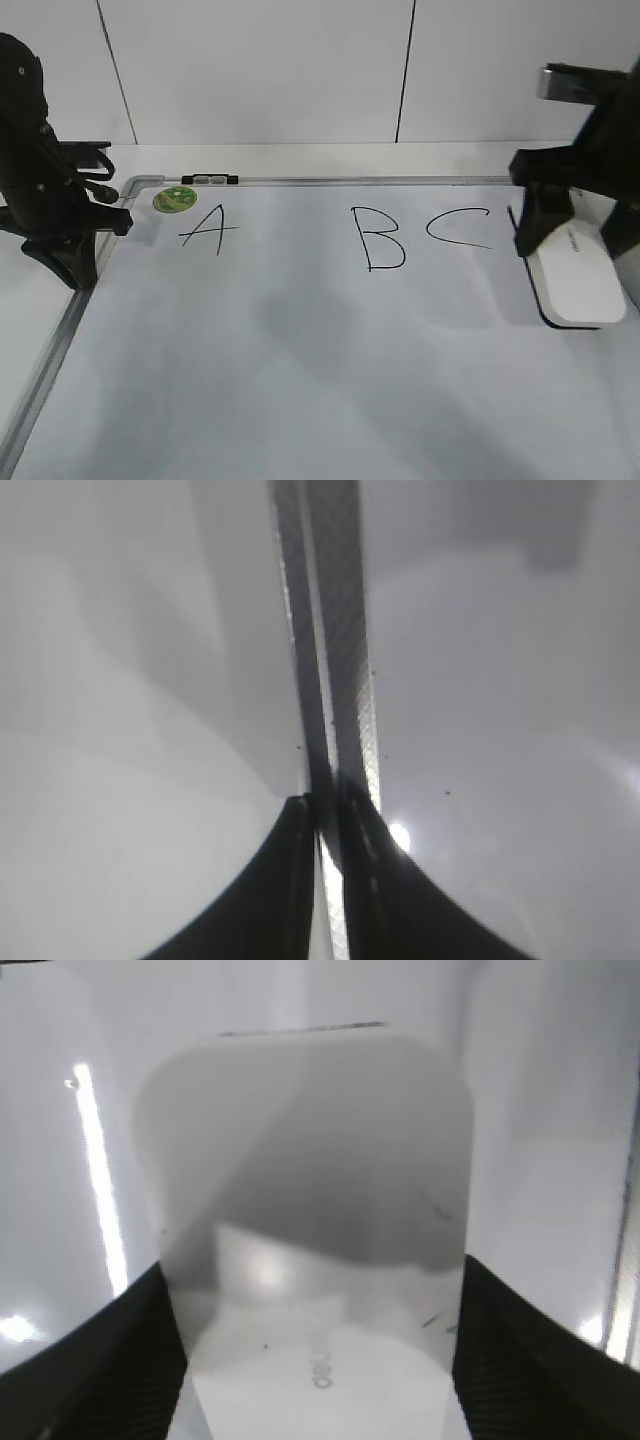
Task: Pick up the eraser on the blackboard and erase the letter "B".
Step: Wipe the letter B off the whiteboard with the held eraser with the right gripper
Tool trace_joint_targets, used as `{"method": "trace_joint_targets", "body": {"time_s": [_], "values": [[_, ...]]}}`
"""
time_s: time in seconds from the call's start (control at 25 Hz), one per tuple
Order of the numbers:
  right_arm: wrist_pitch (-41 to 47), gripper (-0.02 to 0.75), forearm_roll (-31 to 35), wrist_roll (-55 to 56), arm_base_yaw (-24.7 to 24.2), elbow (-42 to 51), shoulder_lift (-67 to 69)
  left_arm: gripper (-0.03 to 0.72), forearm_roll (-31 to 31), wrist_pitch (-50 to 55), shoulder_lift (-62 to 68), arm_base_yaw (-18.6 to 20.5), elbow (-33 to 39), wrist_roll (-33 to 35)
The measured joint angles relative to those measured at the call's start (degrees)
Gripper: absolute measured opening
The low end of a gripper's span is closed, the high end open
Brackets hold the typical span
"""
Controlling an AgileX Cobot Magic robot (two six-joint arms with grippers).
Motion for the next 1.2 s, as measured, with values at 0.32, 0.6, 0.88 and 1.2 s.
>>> {"method": "trace_joint_targets", "body": {"time_s": [0.32,0.6,0.88,1.2], "values": [[0.3,0.576,0.0,0.2,6.2,-16.7,13.2,0.039,0.0,0.2,0.0,0.0,0.0,0.0],[0.4,0.575,-0.1,0.2,11.1,-32.3,26.1,0.039,0.0,0.5,0.0,0.0,-0.1,0.0],[0.4,0.575,0.6,0.0,12.8,-41.1,35.4,0.039,0.0,0.6,0.0,0.0,-0.1,0.0],[0.5,0.575,-0.9,0.0,12.8,-42.6,37.0,0.039,0.0,0.6,0.0,0.0,-0.1,0.0]]}}
